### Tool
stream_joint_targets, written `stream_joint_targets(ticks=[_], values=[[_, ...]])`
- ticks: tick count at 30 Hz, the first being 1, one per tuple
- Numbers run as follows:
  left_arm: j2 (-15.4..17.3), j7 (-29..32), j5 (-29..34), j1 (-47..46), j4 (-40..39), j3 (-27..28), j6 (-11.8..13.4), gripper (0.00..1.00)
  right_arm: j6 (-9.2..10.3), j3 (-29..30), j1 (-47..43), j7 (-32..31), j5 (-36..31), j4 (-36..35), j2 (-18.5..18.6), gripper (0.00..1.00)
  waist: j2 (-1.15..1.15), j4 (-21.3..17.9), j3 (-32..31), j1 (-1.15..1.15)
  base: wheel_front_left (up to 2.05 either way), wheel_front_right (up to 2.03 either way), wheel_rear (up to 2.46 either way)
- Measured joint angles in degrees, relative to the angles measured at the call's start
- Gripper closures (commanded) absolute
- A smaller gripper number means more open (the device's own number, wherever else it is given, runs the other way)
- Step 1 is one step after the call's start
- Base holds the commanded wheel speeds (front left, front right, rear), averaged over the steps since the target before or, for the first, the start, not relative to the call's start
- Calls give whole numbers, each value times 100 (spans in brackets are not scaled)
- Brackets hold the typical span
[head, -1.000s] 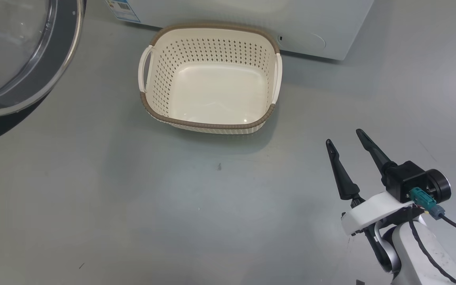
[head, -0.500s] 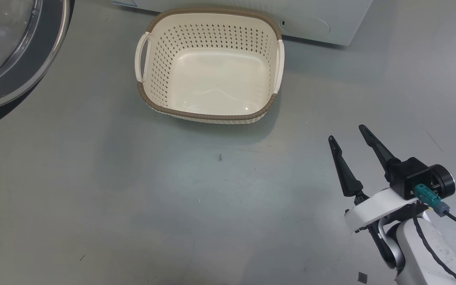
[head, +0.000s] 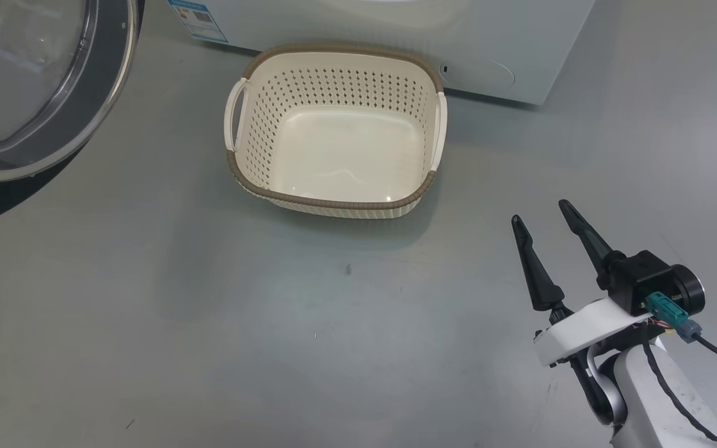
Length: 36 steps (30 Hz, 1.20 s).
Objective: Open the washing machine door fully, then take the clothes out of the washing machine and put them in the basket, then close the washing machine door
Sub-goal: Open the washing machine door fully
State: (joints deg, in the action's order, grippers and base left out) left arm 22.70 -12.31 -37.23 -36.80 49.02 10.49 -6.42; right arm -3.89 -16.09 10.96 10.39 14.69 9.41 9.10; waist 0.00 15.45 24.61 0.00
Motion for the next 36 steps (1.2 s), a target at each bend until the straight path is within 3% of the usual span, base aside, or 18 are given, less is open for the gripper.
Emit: stream_joint_targets(ticks=[17,36], values=[[-245,-146,527,457,-201,-889,-52,100,-57,-5,-24,272,363,397,-333,0,0,-160,-1044,0,0,0,0],[-791,-197,665,1555,-1475,-1840,-62,100,-56,187,-336,355,569,375,-390,0,0,-694,-1970,0,0,0,0]])
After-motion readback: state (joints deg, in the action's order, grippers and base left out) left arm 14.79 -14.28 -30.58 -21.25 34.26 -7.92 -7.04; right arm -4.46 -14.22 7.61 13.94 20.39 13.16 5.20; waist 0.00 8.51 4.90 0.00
